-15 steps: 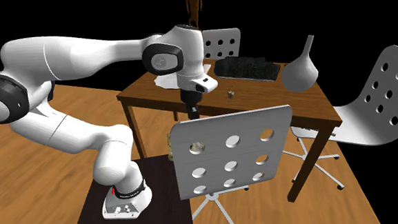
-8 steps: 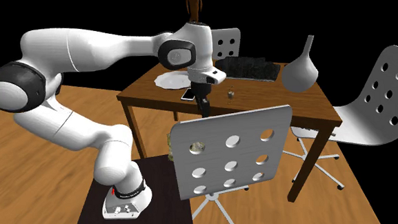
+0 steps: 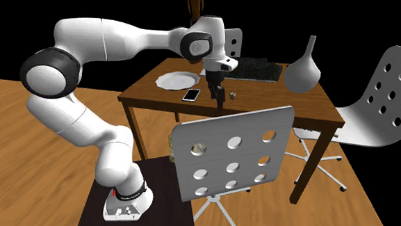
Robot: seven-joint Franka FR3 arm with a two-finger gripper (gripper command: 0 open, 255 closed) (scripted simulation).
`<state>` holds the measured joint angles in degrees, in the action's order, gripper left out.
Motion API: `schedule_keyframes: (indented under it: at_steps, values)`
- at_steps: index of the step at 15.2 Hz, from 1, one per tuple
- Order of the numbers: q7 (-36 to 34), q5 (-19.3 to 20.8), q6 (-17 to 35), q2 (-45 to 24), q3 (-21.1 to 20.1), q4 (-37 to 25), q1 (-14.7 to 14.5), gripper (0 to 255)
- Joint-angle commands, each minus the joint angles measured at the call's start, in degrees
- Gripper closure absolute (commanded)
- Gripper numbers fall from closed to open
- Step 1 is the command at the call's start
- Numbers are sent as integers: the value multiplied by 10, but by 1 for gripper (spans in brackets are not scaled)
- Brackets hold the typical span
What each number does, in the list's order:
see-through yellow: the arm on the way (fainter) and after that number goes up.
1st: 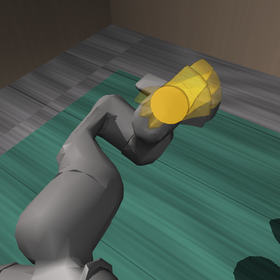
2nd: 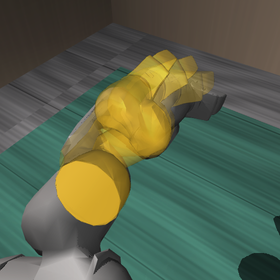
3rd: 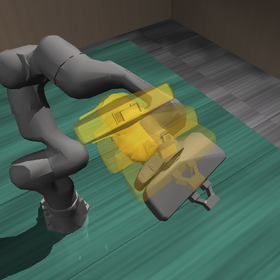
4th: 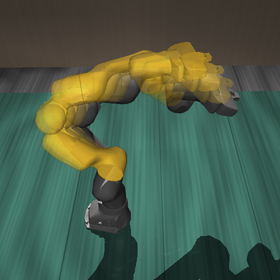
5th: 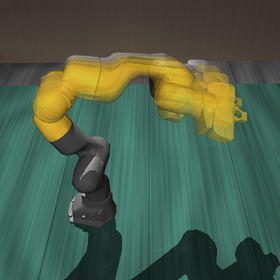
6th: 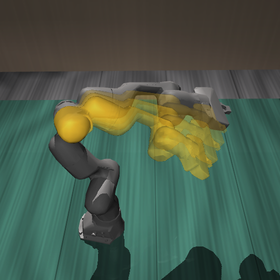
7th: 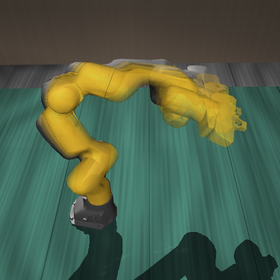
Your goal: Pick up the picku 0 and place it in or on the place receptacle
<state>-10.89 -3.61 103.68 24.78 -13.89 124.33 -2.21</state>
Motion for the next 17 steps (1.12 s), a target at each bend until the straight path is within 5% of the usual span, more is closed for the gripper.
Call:
schedule_keyframes:
  at_steps: [1, 11, 17]
  values:
    - [-17, 5, 18, -37, -16, -27, -2, 0]
    - [-110, 77, 32, -228, -88, -230, -20, 0]
    - [-114, 81, 68, -236, -88, -201, -21, 0]
